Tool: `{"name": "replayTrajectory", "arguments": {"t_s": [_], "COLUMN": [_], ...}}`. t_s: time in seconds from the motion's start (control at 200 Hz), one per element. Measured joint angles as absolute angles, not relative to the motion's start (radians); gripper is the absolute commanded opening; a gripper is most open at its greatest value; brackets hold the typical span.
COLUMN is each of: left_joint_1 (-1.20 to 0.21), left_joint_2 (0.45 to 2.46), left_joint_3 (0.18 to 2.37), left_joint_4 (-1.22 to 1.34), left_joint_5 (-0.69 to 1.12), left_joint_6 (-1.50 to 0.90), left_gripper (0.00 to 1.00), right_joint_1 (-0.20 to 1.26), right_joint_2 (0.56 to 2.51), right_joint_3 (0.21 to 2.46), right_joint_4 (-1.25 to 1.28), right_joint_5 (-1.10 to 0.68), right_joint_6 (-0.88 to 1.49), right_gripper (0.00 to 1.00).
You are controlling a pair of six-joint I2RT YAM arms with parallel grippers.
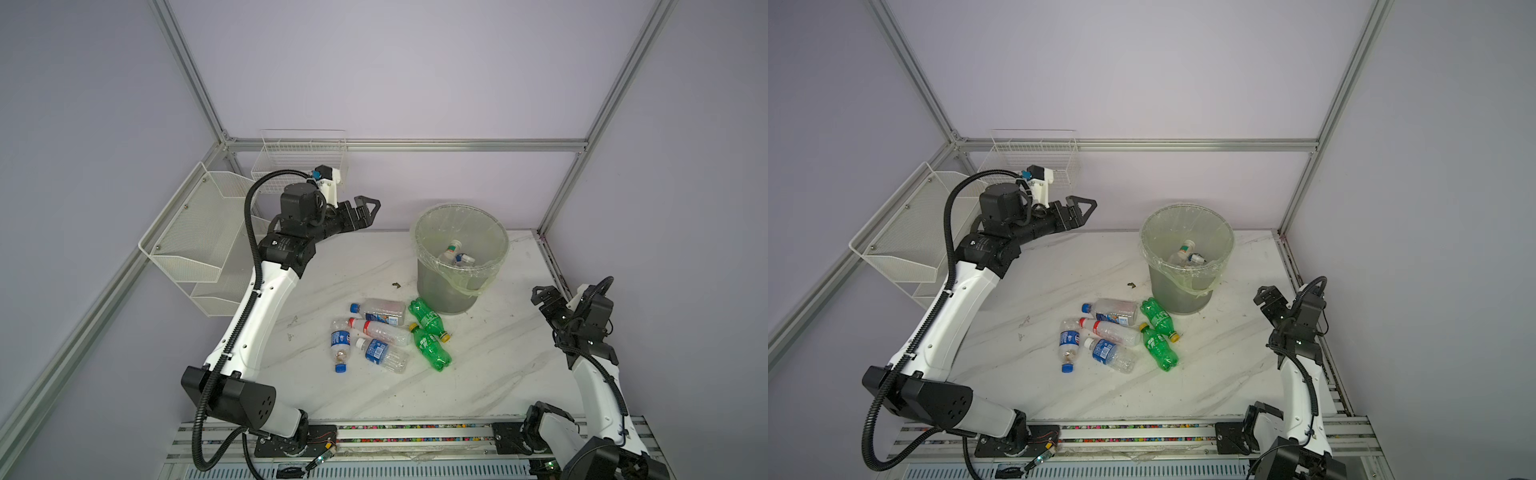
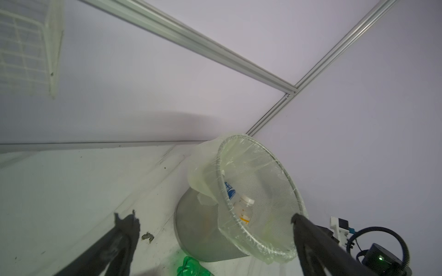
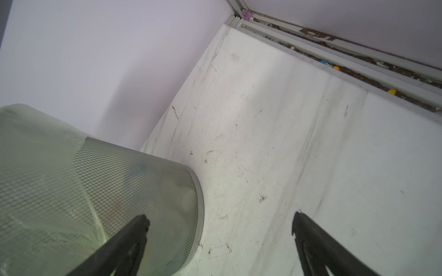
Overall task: Throw the plastic bottles in the bin
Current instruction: Throw the plastic bottle into the trash bin, then pick up the plastic bottle from the center of the table.
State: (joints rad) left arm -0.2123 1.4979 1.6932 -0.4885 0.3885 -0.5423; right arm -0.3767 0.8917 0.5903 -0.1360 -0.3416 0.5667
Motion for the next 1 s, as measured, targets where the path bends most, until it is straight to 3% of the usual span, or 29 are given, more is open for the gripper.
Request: {"name": "replayTrajectory", "arguments": {"t_s": [0.4,1.0], "left_joint_1": [-0.097,-0.029], "left_joint_2": [1.559,1.576], "left_joint_3": [1.547,1.409], "left_joint_4": [-0.487,-0.476], "left_joint_5": [0.4,0.363], "left_joint_6": [-0.543,-0.465], "left_gripper": [1.0,1.0], "right_joint_1": [-0.311,0.013], "right_joint_2": [0.804,0.841], "right_joint_3": [0.552,0.54], "right_joint_4": [-0.245,-0.262], "right_joint_5": [-0.325,-0.151], "right_joint_6": [0.529,0.565], "right_gripper": [0.97,0.97]}}
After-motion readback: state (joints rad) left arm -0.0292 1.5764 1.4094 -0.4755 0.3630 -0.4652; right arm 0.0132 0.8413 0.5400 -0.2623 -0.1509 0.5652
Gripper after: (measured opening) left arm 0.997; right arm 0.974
